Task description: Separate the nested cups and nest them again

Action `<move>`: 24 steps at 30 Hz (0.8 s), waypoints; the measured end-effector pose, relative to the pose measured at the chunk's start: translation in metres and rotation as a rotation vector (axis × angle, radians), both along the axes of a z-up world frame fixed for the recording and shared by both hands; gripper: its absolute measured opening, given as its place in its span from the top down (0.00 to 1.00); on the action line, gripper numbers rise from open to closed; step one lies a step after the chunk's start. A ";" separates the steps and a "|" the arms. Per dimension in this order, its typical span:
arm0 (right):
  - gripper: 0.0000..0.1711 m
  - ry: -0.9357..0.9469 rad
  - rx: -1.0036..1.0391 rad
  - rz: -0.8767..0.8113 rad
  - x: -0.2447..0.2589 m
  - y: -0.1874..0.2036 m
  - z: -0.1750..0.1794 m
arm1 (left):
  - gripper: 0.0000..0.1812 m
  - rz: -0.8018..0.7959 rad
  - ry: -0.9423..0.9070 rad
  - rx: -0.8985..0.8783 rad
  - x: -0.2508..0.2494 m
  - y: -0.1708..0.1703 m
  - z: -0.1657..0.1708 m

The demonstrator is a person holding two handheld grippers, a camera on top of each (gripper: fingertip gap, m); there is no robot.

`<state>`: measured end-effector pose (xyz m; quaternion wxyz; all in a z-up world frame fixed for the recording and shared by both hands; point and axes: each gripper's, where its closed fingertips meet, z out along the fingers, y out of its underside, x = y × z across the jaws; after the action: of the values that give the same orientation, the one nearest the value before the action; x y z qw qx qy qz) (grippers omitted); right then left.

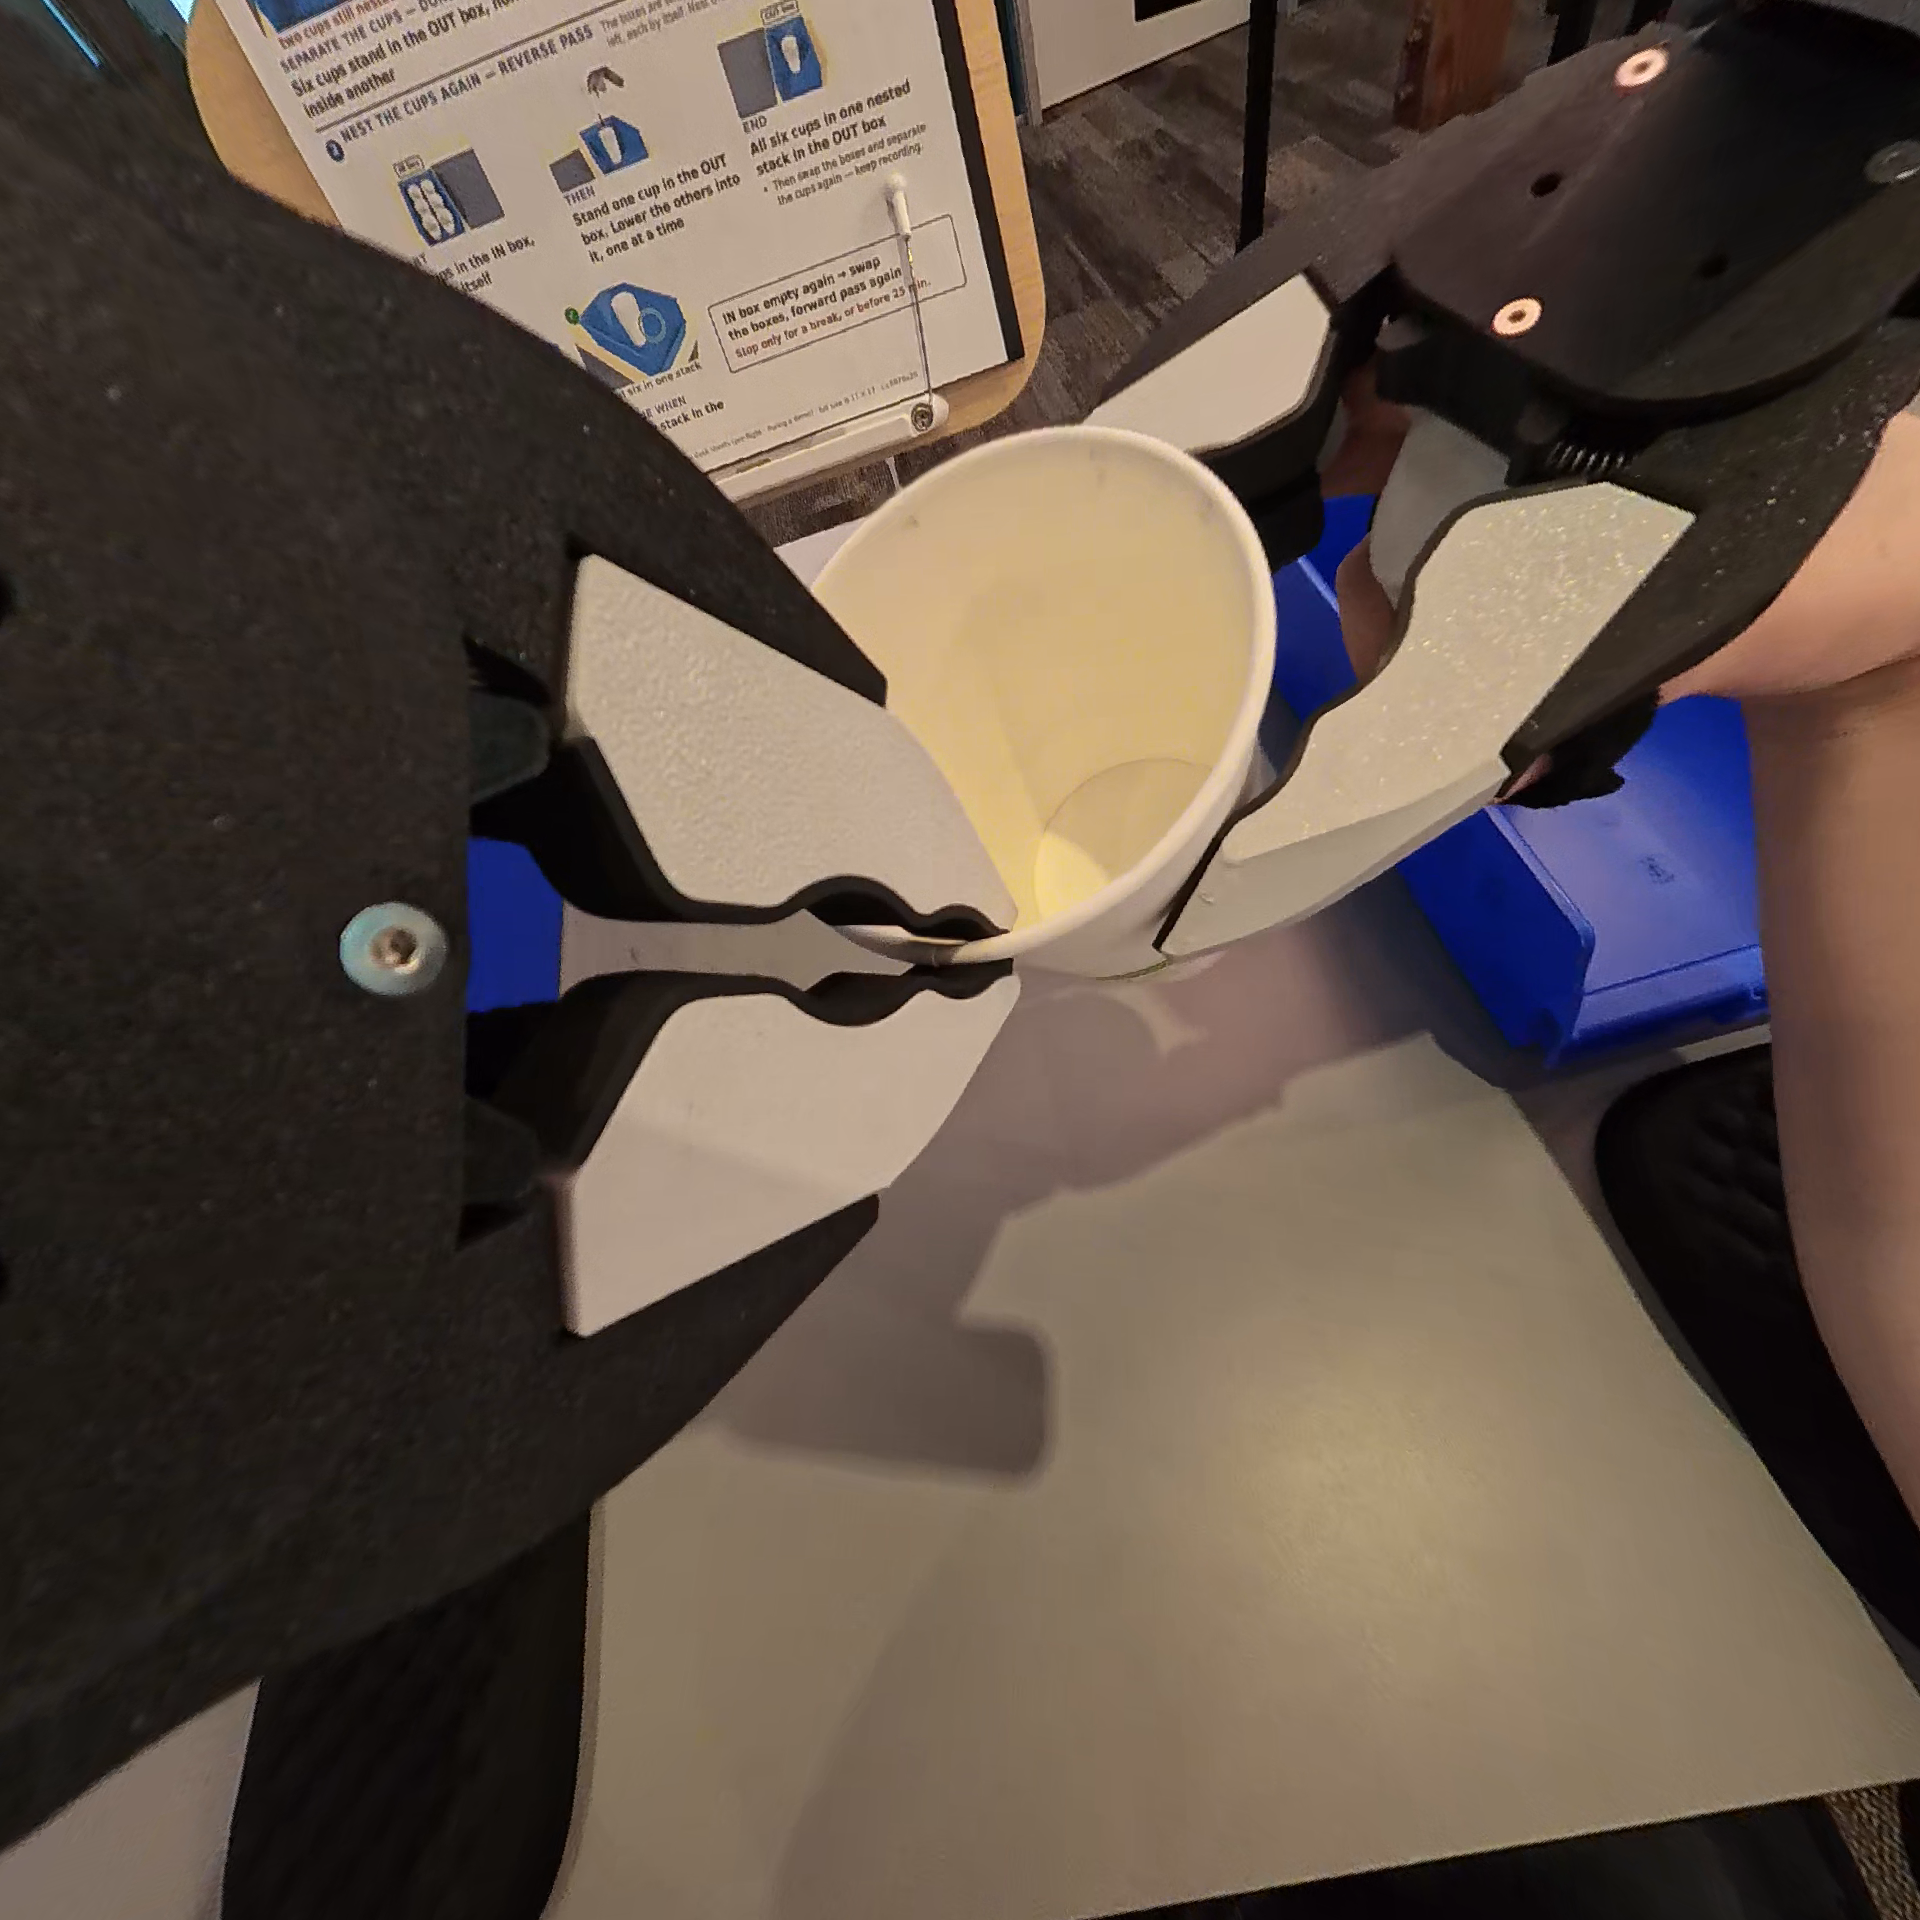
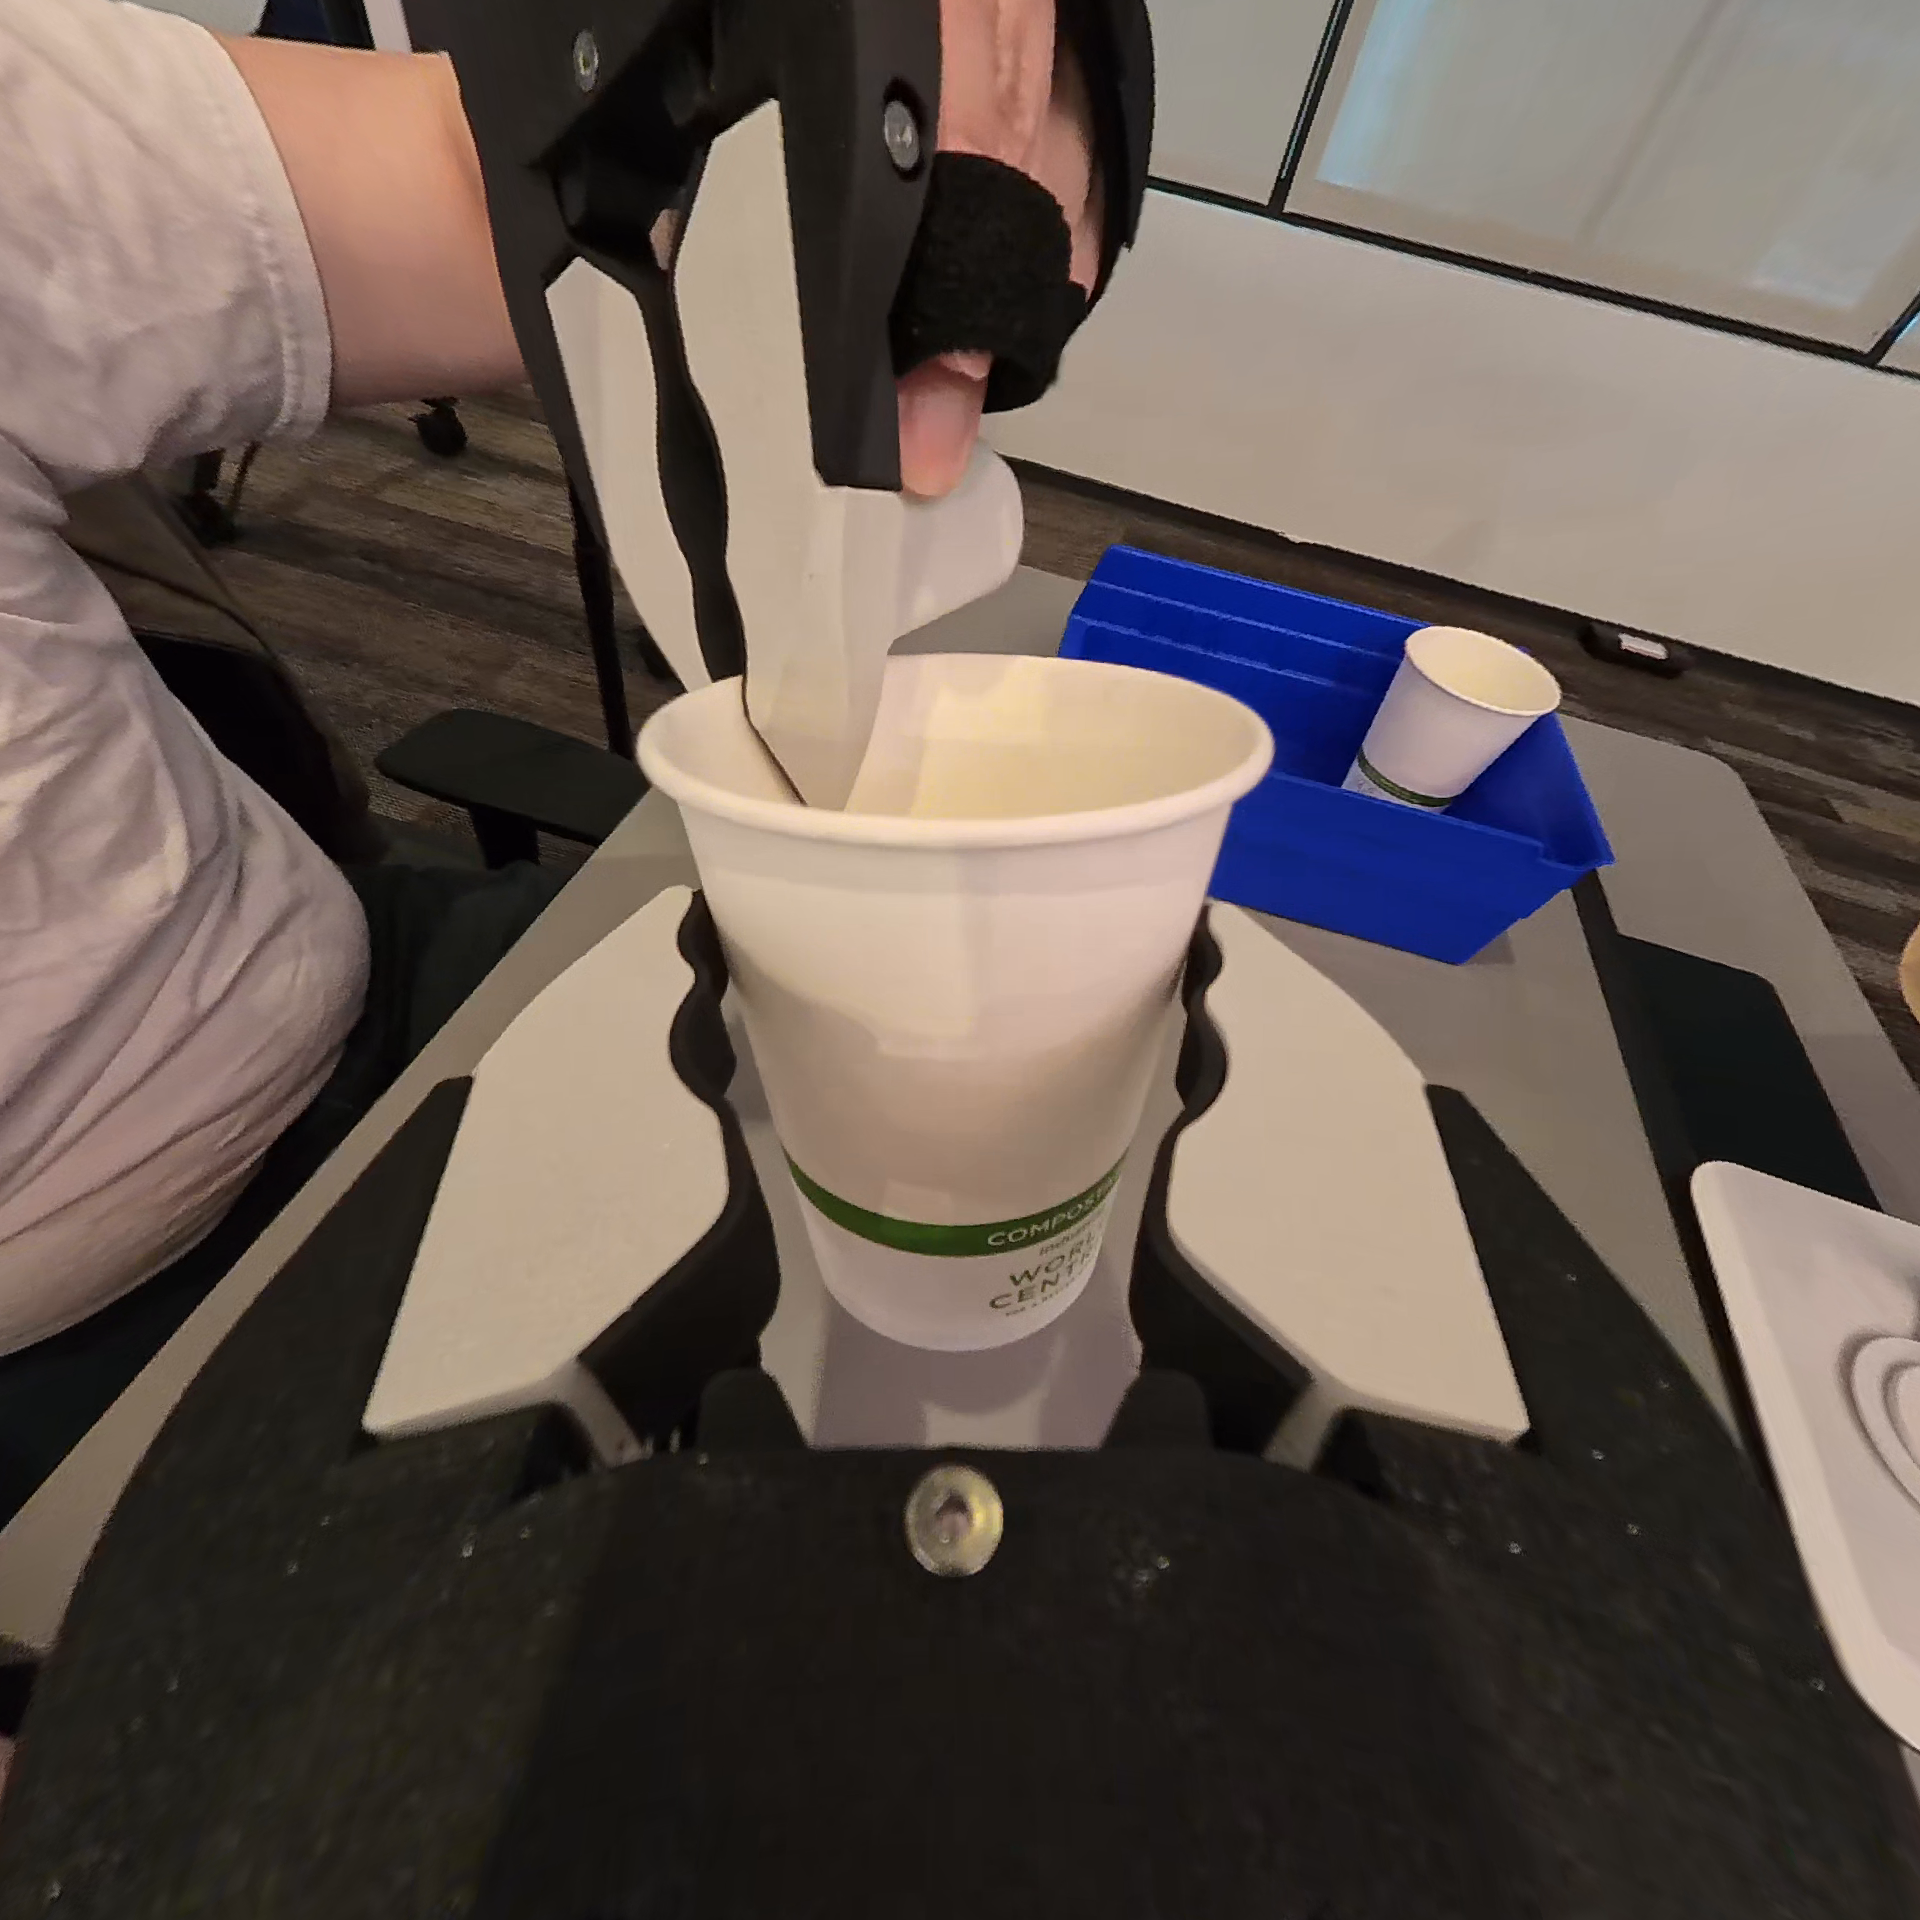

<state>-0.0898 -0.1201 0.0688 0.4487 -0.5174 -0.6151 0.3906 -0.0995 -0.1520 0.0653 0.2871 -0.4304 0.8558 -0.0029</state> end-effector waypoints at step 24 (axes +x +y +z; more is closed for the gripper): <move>0.51 0.355 0.010 -1.054 0.276 0.110 0.009 | 0.73 0.208 -0.275 0.048 -0.022 0.031 0.035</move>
<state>0.1866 -0.0102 0.0783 0.6827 -0.6791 -0.1898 0.1916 -0.1214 -0.1208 0.1007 0.4105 -0.5052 0.7590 -0.0116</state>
